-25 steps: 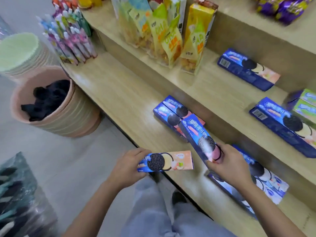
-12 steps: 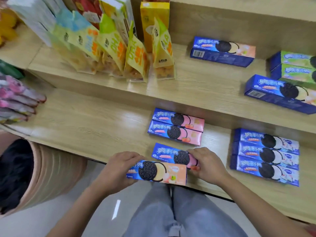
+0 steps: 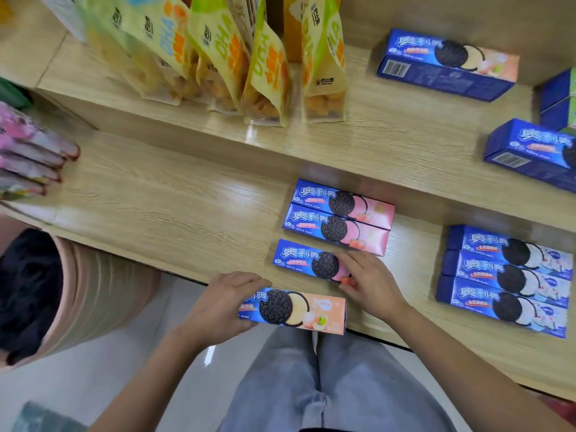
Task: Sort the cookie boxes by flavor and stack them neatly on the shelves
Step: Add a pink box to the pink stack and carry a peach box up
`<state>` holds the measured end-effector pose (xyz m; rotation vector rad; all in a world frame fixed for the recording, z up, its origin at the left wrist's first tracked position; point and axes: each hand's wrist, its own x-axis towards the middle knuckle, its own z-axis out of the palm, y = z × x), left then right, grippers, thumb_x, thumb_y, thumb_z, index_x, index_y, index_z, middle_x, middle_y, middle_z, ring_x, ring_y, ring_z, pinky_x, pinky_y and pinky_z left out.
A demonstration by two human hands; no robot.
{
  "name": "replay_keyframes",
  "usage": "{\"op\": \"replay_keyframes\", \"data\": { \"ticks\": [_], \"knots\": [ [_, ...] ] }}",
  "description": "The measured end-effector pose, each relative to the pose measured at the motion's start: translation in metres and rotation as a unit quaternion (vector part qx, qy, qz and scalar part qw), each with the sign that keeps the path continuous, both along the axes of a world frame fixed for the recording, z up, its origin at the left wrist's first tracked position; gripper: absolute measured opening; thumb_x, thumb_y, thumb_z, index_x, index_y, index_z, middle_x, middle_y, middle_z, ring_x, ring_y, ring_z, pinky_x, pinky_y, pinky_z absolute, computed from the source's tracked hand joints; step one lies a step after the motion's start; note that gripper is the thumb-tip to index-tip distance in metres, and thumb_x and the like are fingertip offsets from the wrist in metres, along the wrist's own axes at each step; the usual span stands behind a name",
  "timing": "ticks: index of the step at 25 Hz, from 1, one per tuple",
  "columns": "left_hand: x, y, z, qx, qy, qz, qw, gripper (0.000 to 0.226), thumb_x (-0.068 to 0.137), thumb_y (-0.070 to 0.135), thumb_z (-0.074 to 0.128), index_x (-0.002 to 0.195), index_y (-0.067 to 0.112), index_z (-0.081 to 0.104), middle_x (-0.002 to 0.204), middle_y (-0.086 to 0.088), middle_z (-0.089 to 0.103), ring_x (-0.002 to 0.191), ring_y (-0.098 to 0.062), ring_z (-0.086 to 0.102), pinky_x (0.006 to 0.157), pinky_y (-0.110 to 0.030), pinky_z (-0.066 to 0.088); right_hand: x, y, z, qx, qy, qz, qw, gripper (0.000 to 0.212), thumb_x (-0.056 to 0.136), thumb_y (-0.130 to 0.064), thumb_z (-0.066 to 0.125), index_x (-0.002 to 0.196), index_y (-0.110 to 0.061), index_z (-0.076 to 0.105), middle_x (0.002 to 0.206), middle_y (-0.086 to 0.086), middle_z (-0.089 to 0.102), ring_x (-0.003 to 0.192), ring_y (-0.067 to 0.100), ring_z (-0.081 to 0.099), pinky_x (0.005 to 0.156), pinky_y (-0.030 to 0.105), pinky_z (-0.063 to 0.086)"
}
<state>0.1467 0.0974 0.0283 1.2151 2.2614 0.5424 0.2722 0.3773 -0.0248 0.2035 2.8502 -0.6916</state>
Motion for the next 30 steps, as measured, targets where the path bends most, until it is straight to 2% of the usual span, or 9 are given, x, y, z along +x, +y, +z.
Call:
{"op": "replay_keyframes", "data": {
  "ticks": [4,8,13,15,17,21,26,28,30],
  "knots": [
    [-0.006,0.003,0.001,0.015,-0.021,0.021,0.999,0.059,0.059,0.038,0.069,0.115,0.033,0.051,0.110,0.009,0.065,0.099,-0.009,0.055,0.081,-0.031,0.044,0.002,-0.002,-0.005,0.010,0.031,-0.049,0.998,0.056,0.064,-0.020,0.071,0.118,-0.014,0.053,0.112,0.015,0.058,0.100,0.032,0.051,0.082,0.040,0.047],
    [-0.015,0.009,0.008,0.041,-0.020,0.033,0.998,0.050,0.061,0.039,0.066,0.109,0.030,0.056,0.099,0.009,0.069,0.088,-0.010,0.059,0.075,-0.025,0.041,-0.005,-0.001,-0.007,0.013,0.041,-0.096,0.995,0.052,0.063,-0.021,0.075,0.112,-0.014,0.058,0.106,0.015,0.060,0.089,0.034,0.054,0.074,0.040,0.049],
    [-0.025,0.017,0.012,0.047,-0.007,0.038,0.998,0.052,0.060,0.040,0.066,0.111,0.031,0.054,0.104,0.009,0.068,0.093,-0.013,0.061,0.079,-0.033,0.047,-0.009,-0.006,0.001,0.002,0.039,-0.141,0.989,0.040,0.070,-0.023,0.061,0.108,-0.013,0.060,0.104,0.015,0.062,0.084,0.036,0.056,0.068,0.040,0.050],
    [-0.031,0.026,0.014,0.045,0.002,0.032,0.998,0.054,0.059,0.039,0.065,0.112,0.032,0.053,0.105,0.008,0.068,0.094,-0.014,0.061,0.079,-0.034,0.046,-0.008,-0.004,0.009,-0.043,0.049,-0.138,0.988,0.041,0.070,-0.011,0.055,0.111,-0.014,0.058,0.106,0.013,0.060,0.088,0.035,0.056,0.071,0.041,0.050],
    [-0.038,0.040,0.018,0.040,0.010,0.025,0.999,0.057,0.058,0.041,0.063,0.114,0.032,0.052,0.108,0.007,0.067,0.096,-0.016,0.061,0.080,-0.031,0.044,-0.004,0.005,0.027,-0.138,0.060,-0.158,0.976,0.051,0.068,0.001,0.053,0.115,-0.020,0.054,0.110,0.006,0.057,0.098,0.026,0.055,0.082,0.037,0.047],
    [-0.057,0.084,0.036,0.047,0.019,0.003,0.999,0.060,0.059,0.043,0.068,0.116,0.032,0.051,0.114,0.007,0.065,0.103,-0.016,0.059,0.085,-0.032,0.042,0.005,0.035,0.090,-0.265,0.055,-0.265,0.925,0.058,0.065,-0.005,0.045,0.117,-0.029,0.051,0.112,-0.014,0.060,0.103,0.003,0.053,0.089,0.022,0.043],
    [-0.083,0.174,0.071,0.077,0.038,-0.016,0.996,0.064,0.058,0.030,0.077,0.117,0.026,0.052,0.114,0.002,0.065,0.104,-0.020,0.057,0.087,-0.034,0.040,0.002,0.078,0.133,-0.287,0.110,-0.290,0.906,0.062,0.067,-0.028,0.067,0.123,-0.041,0.044,0.114,-0.023,0.059,0.107,0.001,0.054,0.090,0.013,0.040],
    [-0.095,0.209,0.080,0.076,0.046,-0.024,0.996,0.063,0.057,0.023,0.079,0.114,0.022,0.051,0.110,-0.001,0.065,0.101,-0.024,0.057,0.086,-0.036,0.041,-0.007,0.102,0.136,-0.254,0.129,-0.309,0.907,0.069,0.065,-0.025,0.078,0.125,-0.033,0.045,0.118,-0.012,0.060,0.105,0.005,0.055,0.092,0.020,0.042],
    [-0.109,0.246,0.085,0.083,0.060,-0.046,0.994,0.061,0.056,0.026,0.079,0.111,0.021,0.052,0.107,-0.002,0.065,0.098,-0.024,0.058,0.084,-0.035,0.042,-0.018,0.133,0.137,-0.202,0.151,-0.320,0.913,0.068,0.066,-0.019,0.080,0.125,-0.024,0.047,0.114,-0.007,0.059,0.099,0.010,0.057,0.088,0.019,0.041]
  ]
}}
